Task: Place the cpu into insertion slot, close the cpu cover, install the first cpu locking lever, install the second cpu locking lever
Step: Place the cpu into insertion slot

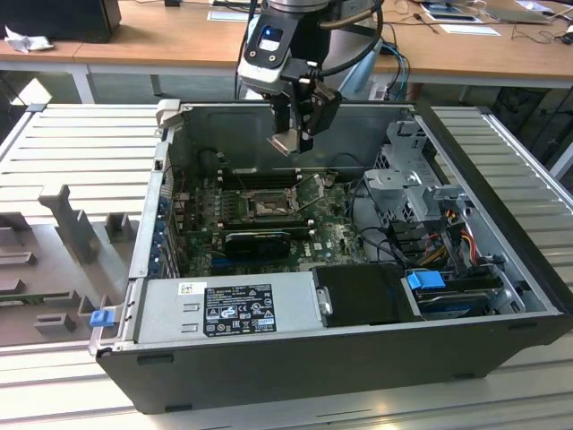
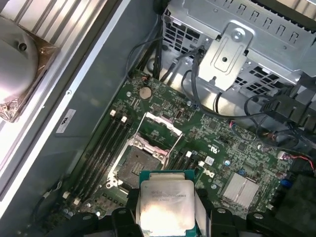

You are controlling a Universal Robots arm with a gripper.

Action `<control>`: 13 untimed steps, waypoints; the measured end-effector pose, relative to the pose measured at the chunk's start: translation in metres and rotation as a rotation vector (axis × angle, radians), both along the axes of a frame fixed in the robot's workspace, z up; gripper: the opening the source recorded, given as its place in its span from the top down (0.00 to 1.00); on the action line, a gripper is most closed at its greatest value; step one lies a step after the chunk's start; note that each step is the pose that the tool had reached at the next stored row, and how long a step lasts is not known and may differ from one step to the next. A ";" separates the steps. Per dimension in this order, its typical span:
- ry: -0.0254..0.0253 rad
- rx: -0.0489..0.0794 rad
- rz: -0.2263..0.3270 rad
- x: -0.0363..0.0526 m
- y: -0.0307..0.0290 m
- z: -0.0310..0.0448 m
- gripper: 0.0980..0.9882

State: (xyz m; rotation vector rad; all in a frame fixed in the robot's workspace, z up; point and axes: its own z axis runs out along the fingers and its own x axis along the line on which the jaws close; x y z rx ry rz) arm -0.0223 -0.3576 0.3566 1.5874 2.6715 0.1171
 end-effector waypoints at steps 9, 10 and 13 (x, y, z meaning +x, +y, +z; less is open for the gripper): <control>0.0001 0.000 -0.016 0.0000 0.0000 -0.0073 0.52; 0.0000 0.000 -0.016 0.0000 0.0000 -0.0076 0.52; 0.0000 0.000 -0.018 0.0000 0.0000 -0.0083 0.52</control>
